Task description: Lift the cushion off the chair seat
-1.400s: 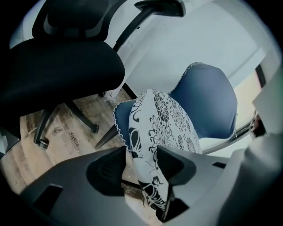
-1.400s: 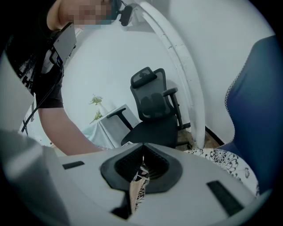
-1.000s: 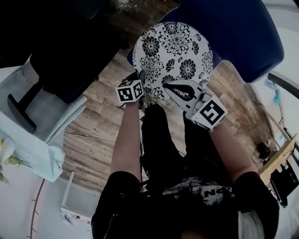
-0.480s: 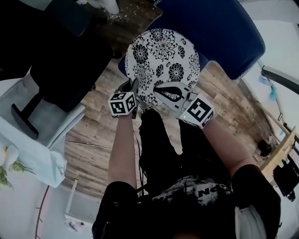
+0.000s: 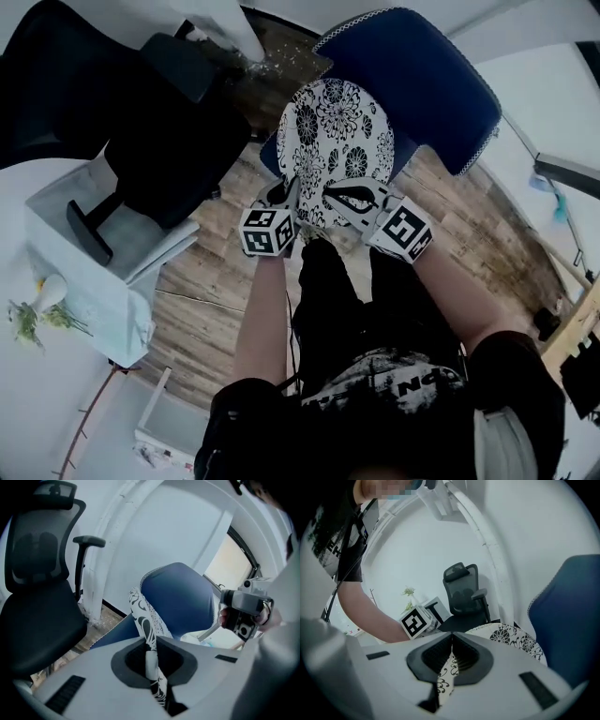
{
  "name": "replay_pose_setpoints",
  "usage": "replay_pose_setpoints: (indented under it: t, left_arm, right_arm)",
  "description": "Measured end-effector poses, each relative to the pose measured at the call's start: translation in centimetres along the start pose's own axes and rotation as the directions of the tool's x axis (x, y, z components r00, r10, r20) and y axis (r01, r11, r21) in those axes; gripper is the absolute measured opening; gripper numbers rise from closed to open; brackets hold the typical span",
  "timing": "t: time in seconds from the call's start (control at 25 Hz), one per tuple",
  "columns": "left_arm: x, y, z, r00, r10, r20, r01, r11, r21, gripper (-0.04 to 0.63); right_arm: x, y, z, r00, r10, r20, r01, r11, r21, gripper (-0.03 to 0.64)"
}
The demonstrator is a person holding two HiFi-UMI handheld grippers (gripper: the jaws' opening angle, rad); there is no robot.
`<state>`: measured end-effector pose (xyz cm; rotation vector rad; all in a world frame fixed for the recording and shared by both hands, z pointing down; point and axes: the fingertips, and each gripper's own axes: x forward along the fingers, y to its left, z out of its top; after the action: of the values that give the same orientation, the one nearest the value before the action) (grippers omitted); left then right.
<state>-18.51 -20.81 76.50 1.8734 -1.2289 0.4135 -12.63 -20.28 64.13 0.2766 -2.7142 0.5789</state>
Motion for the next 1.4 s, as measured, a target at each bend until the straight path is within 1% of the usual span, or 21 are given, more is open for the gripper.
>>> replay_pose_setpoints:
  t: [0.08,0.2,0.36,0.6,0.72,0.88,1.0,1.12,1.24,1.4]
  left_arm:
    - [-0.7,-0.9,1.7,1.0,0.004,0.021,-0.004,1.0,0.028,0.021]
    - [-2.2,-3.1,2.9,0.999,0.007,0.042,-0.008,0.999,0.04,0.021]
    - [-4.3,-5.7,5.2,0.996,0.014,0.092,-0.02,0.998,0.066,0.021]
    - [-7.3,-9.9,9.6,0.986,0.005,0.169,-0.031,0.987,0.156,0.021]
    - [-9.1,-11.9,11.7,0.978,0.004,0.209,-0.047,0.978,0.202,0.021]
    - [-11.7,-14.2,14.4,0.963,0.017,0.27,-0.09,0.962,0.257,0.021]
    - [-13.3,-15.8,15.6,0.949,0.025,0.315,-0.115,0.956,0.269,0.021]
    - [-15.3,-17.1,16.9,0.934,0.031,0.357,-0.141,0.948,0.287,0.021]
    - [-17.8,-18.9,18.1,0.917,0.02,0.398,-0.156,0.938,0.311,0.021]
    - [-20.3,-21.5,20.1,0.89,-0.009,0.456,-0.173,0.918,0.358,0.021]
  right_arm:
    - [-0.7,-0.2,1.4,1.0,-0.003,0.021,0.004,1.0,-0.024,0.017]
    - [-3.0,-0.1,2.7,1.0,-0.013,0.022,0.014,0.999,-0.046,0.017]
    - [-5.8,0.2,4.4,0.999,-0.024,0.032,0.028,0.991,-0.128,0.017]
    - [-9.4,0.2,7.0,0.997,-0.025,0.067,0.035,0.987,-0.155,0.017]
    - [-10.9,0.7,8.2,0.998,-0.018,0.062,0.028,0.985,-0.173,0.017]
    - [-12.5,2.0,10.7,0.995,0.0,0.099,0.02,0.98,-0.199,0.017]
    - [-13.7,2.4,11.1,0.996,0.011,0.087,0.009,0.974,-0.228,0.017]
    - [-14.5,2.5,12.7,0.994,0.016,0.106,0.011,0.969,-0.249,0.017]
    - [-15.7,2.8,14.5,0.988,0.021,0.151,0.019,0.966,-0.259,0.017]
    - [-17.7,2.8,17.0,0.98,0.014,0.199,0.042,0.961,-0.272,0.017]
